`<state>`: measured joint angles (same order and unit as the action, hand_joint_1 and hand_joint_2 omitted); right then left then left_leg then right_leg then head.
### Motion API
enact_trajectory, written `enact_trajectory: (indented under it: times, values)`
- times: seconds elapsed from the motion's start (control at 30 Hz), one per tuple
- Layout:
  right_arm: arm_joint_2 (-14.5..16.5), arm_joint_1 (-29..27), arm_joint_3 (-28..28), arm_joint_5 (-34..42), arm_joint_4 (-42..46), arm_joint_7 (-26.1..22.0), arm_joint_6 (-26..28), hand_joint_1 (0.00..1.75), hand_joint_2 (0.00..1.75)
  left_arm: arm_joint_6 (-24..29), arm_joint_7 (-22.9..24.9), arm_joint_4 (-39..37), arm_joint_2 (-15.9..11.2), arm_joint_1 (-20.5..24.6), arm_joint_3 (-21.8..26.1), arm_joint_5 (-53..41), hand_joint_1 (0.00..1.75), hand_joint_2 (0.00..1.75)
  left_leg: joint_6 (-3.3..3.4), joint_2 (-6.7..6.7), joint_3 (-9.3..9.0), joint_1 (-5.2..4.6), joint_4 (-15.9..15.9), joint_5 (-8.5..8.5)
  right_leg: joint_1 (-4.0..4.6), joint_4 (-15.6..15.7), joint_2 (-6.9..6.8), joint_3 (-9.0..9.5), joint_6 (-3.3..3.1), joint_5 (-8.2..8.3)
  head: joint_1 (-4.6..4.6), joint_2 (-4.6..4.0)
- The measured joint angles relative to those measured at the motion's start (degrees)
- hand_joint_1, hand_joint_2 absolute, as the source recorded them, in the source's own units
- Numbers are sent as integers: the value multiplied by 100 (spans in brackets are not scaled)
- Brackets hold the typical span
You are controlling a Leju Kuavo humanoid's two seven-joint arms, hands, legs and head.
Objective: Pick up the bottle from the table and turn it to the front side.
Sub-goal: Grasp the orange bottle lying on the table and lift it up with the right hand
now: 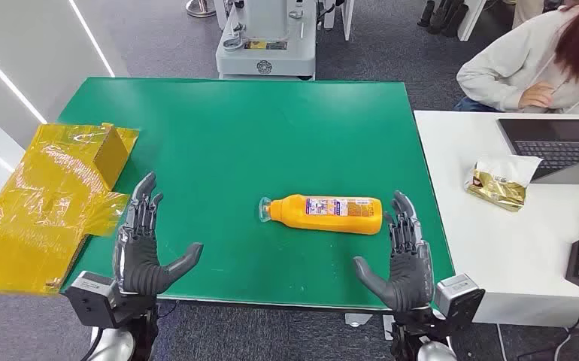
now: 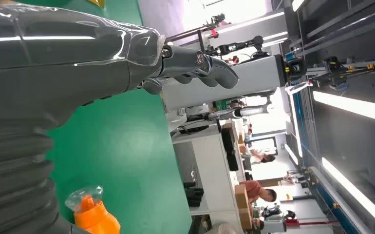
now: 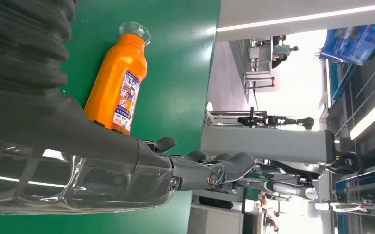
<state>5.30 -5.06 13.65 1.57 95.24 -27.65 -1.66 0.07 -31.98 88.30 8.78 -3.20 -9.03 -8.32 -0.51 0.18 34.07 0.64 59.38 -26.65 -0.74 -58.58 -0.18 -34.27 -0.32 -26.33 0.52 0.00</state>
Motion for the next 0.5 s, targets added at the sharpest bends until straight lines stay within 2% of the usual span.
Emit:
enact_trajectory:
  times: [0.5]
  values:
    - [8, -94, -21, -37, 155, 38, -9, 0, 175, -67, 9, 0, 38, 163, 0, -13, 0, 175, 0, 1, -1, 0, 0, 0, 0, 0, 1, 0, 0, 0, 1, 0]
